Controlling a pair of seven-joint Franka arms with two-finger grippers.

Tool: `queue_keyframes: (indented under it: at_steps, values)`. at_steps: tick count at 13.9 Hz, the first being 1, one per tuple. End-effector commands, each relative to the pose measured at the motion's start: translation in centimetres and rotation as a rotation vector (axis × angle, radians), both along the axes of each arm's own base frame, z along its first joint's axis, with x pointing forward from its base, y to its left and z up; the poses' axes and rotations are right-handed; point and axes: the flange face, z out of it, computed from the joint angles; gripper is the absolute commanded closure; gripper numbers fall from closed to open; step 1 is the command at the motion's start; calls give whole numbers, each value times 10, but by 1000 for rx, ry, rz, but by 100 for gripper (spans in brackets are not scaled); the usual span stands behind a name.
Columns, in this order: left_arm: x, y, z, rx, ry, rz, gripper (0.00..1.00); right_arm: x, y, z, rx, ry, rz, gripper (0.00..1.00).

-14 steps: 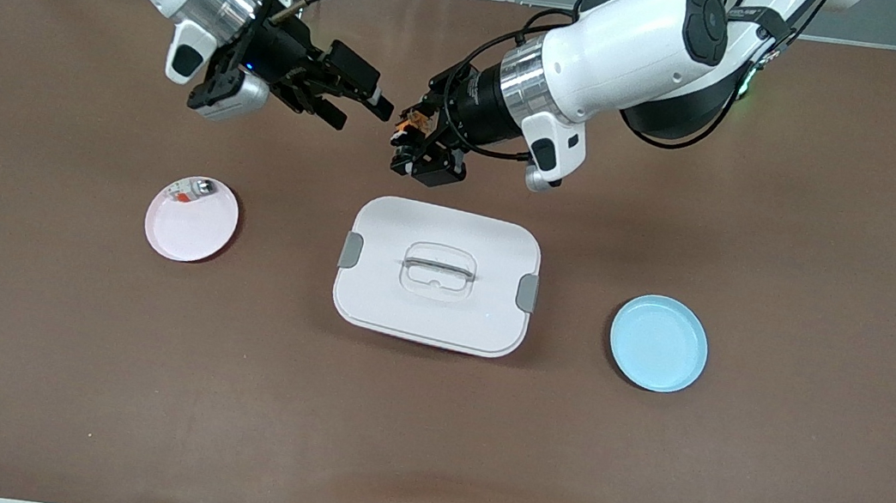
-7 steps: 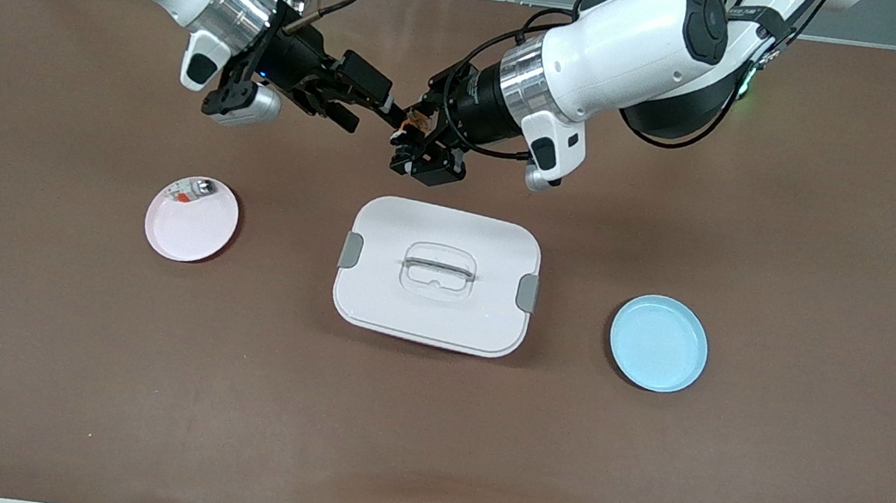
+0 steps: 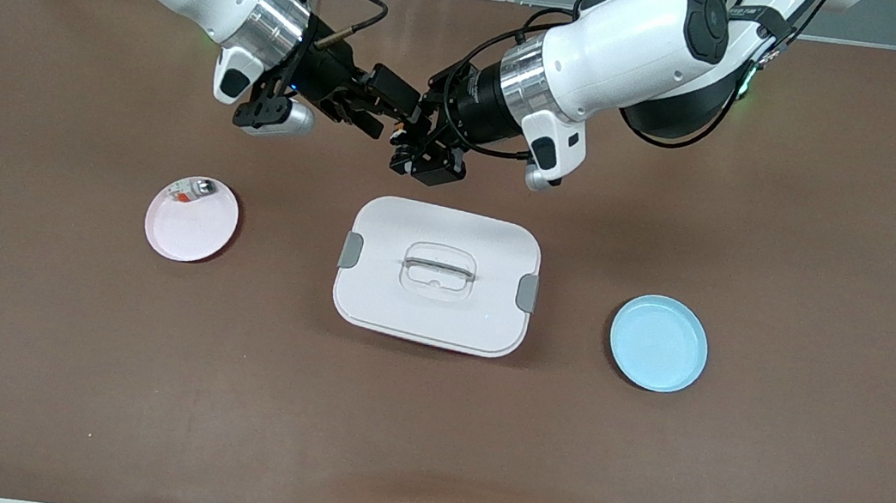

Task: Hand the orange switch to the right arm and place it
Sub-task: 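Grasp the switch with the right gripper from the left gripper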

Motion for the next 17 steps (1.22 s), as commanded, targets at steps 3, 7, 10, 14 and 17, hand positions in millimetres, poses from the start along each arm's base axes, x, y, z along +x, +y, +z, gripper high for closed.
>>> queue_keyframes:
  at_steps: [3,7,10,14,17]
  values:
    - [-3,-2,8,-13,-2,11,73,-3,24,14,15,25,-28,45]
    - [-3,-2,7,-12,-1,11,73,2,29,16,0,10,-15,100]
    - [-2,-2,6,-8,-4,11,71,3,29,16,-1,11,-16,100]
    - [-1,-2,5,-8,-12,2,20,3,29,15,-2,10,-13,100]
    - [-1,-2,4,-9,-10,2,0,3,29,15,-2,7,-12,100]
